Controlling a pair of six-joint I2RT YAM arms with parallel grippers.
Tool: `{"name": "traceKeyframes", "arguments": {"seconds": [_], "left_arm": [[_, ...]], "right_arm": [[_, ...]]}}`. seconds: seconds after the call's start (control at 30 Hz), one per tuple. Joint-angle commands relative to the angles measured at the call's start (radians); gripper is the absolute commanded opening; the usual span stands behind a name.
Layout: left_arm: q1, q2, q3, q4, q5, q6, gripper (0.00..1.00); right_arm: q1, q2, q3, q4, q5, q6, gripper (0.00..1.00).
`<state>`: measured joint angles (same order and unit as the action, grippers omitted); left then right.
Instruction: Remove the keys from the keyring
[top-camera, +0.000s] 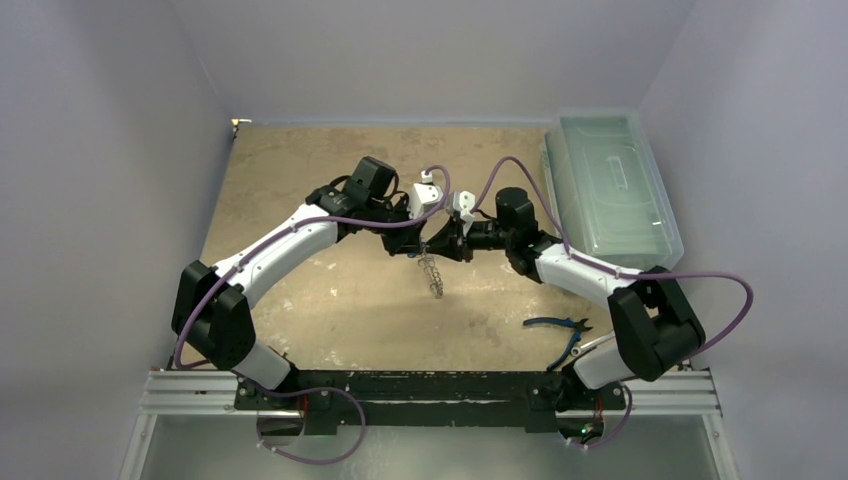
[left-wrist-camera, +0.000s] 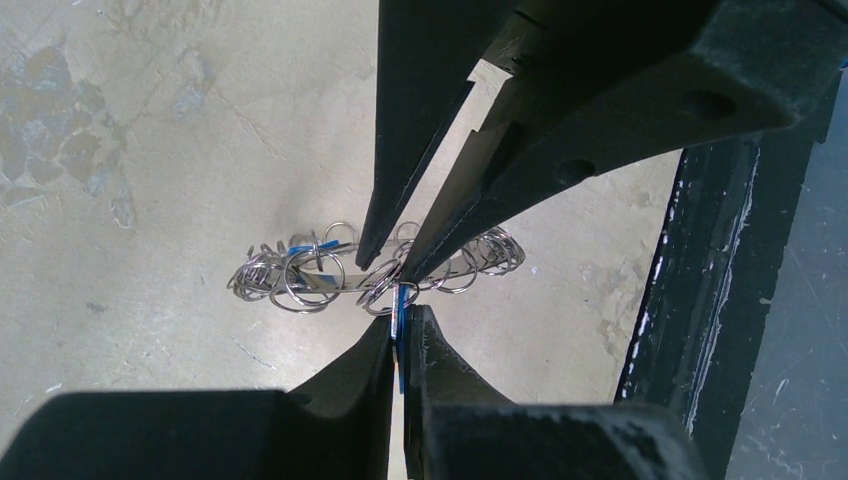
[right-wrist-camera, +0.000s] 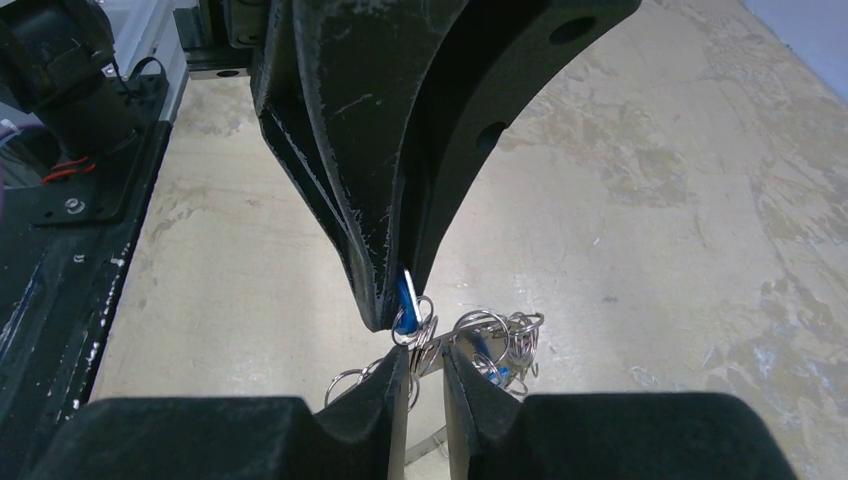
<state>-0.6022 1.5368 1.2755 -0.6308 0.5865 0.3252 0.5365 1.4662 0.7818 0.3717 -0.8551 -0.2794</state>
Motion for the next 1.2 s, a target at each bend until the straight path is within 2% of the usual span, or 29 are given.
{"name": "traceKeyframes", "arguments": {"seconds": [0.0, 0.13, 0.27, 0.53, 0.7, 0.8, 0.9, 1.03, 1.17], "left_arm": [[-0.006, -0.031, 0.043, 0.015, 0.061, 0.026, 0.00], [-0.006, -0.033, 0.044, 0.013, 0.065, 0.030, 0.00], [-0.005, -0.035, 0.044, 0.012, 0.063, 0.032, 0.00], [0.035, -0.051, 0.031, 0.041, 0.053, -0.006, 0.00], [0.070, -0.070, -0.008, 0.094, -0.041, -0.047, 0.00], [0.074, -0.071, -0.024, 0.109, -0.135, -0.035, 0.00], [0.074, -0.075, -0.039, 0.120, -0.167, -0.027, 0.00], [0.075, -0.070, -0.057, 0.129, -0.150, -0.027, 0.00], [0.073, -0.061, -0.065, 0.127, -0.074, -0.030, 0.00]], "right_arm": [[0.008, 0.009, 0.027, 0.025, 0.001, -0.007, 0.21], [0.008, 0.018, 0.030, 0.022, -0.005, -0.009, 0.16], [0.008, 0.026, 0.028, 0.022, -0.006, -0.008, 0.00], [0.008, 0.015, 0.015, 0.036, 0.028, 0.003, 0.00], [0.008, 0.000, -0.005, 0.060, 0.036, 0.010, 0.00], [0.008, -0.012, -0.022, 0.096, 0.035, 0.021, 0.00], [0.008, -0.022, -0.040, 0.134, 0.034, 0.036, 0.00], [0.008, -0.032, -0.059, 0.190, 0.042, 0.076, 0.00], [0.008, -0.038, -0.074, 0.220, 0.052, 0.091, 0.00]]}}
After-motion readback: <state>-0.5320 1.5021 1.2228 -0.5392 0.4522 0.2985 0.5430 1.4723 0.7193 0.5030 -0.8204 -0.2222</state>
